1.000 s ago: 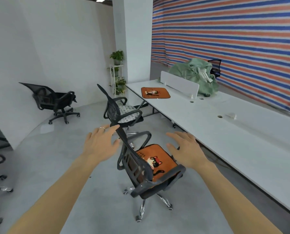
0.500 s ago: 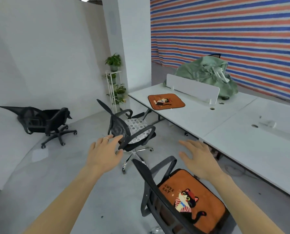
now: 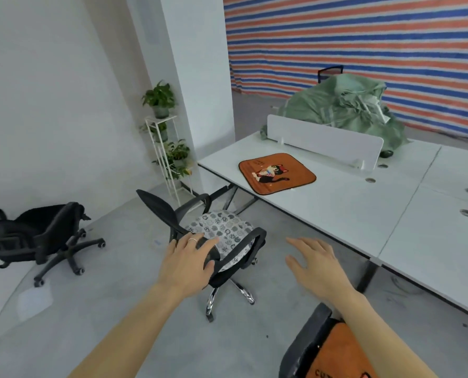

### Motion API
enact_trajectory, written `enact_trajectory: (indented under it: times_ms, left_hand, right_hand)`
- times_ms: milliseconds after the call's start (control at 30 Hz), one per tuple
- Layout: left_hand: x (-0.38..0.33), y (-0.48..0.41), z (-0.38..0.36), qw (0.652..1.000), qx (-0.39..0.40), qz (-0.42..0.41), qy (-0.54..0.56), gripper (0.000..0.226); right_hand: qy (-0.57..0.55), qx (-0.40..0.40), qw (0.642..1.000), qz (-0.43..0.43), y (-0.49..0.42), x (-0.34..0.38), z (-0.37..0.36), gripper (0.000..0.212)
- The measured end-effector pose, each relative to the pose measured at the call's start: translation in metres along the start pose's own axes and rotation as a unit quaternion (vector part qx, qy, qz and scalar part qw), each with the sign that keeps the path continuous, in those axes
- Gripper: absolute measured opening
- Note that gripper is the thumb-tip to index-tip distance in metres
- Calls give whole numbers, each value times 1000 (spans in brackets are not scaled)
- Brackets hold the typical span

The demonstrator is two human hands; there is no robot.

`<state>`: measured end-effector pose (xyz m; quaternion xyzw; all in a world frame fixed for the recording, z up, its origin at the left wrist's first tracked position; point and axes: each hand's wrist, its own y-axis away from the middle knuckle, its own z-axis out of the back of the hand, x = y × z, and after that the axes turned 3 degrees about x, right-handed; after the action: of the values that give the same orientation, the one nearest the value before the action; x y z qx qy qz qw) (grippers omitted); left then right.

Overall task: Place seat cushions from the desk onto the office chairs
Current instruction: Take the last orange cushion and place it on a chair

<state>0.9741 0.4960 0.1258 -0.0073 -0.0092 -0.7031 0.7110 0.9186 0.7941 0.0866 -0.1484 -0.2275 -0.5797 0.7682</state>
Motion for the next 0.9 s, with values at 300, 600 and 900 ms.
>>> enact_trajectory:
  times_ms: [300, 600, 900]
  left_hand:
    - [92, -187, -32, 993, 36, -112, 30, 56]
    - [135, -344, -44, 981, 69, -176, 45, 59]
    - [121, -497, -104, 980, 117, -151, 55, 58]
  right_hand:
    - [-15, -36, 992, -118, -137, 44, -50, 52]
    - [4, -42, 975, -219, -233, 45, -53, 55]
    - [-36, 19, 960, -276, -394, -44, -68, 60]
